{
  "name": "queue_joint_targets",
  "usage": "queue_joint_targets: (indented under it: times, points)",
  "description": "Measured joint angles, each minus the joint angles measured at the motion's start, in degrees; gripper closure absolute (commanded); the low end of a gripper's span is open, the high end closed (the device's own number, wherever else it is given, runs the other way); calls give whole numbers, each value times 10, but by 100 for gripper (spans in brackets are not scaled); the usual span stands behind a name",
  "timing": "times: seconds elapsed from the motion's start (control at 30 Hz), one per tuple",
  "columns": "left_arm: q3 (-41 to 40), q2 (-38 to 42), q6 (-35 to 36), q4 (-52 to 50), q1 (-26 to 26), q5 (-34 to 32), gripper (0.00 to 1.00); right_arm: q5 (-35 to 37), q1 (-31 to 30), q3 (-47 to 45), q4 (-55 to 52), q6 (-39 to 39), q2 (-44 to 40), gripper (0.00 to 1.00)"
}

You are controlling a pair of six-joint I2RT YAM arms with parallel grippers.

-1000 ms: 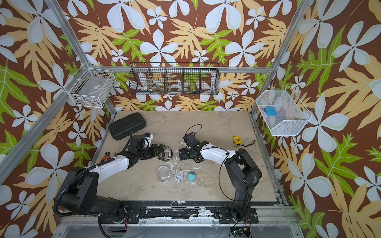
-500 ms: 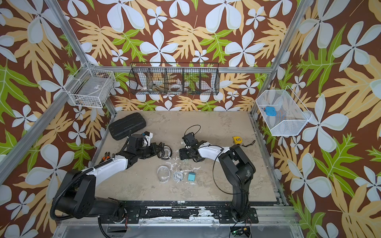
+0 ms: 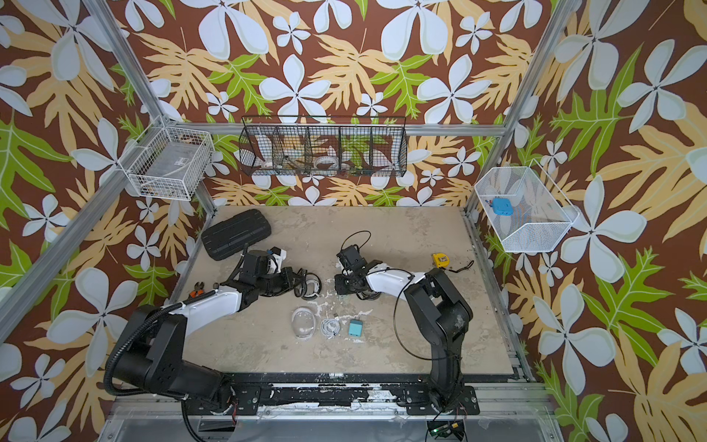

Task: Pack away charging kits
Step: Pick up the plug from the center of the board, then place the plug in the storage bag, then place the storage bag at the center of the board.

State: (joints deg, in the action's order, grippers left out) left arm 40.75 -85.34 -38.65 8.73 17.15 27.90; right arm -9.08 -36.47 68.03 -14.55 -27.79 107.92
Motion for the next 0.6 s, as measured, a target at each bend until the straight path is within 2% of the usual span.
queue_joint_targets:
  times: [0.23, 0.6]
  points:
    - [0, -10, -17, 19, 0, 26, 100, -66, -2, 30, 8, -5, -20, 75]
    - [-6, -26, -63, 70, 0, 65, 100, -165, -17, 91, 32, -35, 55, 73]
